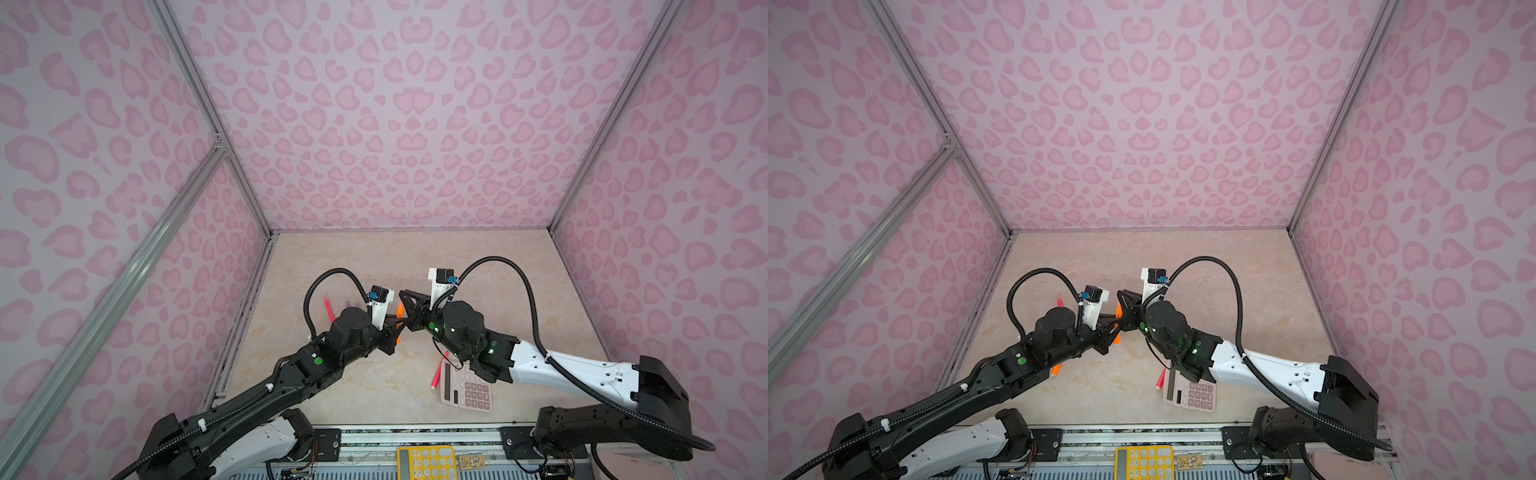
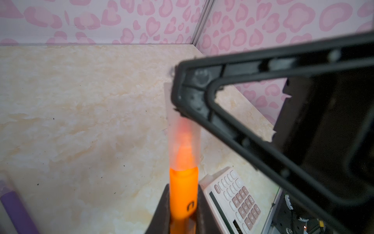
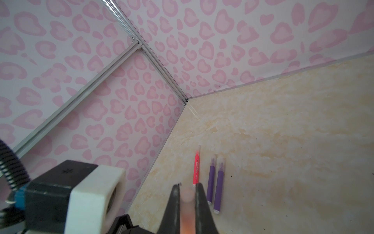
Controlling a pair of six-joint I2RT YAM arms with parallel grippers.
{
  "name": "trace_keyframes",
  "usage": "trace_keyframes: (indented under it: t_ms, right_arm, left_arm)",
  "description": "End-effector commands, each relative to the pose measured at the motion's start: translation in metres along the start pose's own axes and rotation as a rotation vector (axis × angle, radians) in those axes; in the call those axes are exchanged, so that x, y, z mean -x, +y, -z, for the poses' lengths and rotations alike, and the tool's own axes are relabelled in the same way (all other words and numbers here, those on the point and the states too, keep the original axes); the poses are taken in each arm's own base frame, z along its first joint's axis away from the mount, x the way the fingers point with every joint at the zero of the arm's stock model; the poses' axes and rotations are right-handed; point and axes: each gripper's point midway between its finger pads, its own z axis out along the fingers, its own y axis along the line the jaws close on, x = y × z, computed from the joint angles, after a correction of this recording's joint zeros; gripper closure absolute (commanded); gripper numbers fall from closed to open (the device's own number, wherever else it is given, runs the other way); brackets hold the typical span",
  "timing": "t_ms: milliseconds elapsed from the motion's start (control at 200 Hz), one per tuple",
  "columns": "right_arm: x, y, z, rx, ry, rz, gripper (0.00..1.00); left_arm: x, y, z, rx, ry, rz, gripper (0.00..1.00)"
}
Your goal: Insert the pens into the pen caps
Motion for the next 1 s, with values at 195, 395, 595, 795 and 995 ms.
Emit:
trace_keyframes:
  t_ms: [195,395,595,795,995]
  right_arm:
    - [-0.018,0.006,0.001,0.074,0.046,0.012,1.0]
    - [-0.017,0.008,0.001,0.09,0.032,0.015,0.85]
    - [-0.007,0.006,0.0,0.079,0.003,0.018,0.61]
    - [0.005,0.008,-0.002,0.066,-0.009,0.03,0.49]
    - [0.015,0.004,-0.008,0.056,-0.004,0.008,0.51]
  left_arm:
    - [0.021,-0.007,0.006,-0.024,-0.083,-0.013,0.97]
    - [0.022,-0.01,0.007,-0.037,-0.085,-0.018,0.97]
    - [0.02,-0.01,0.006,-0.039,-0.078,-0.019,0.97]
    - [0.02,-0.009,0.005,-0.037,-0.077,-0.019,0.97]
    - [0.02,-0.009,0.005,-0.037,-0.075,-0.019,0.97]
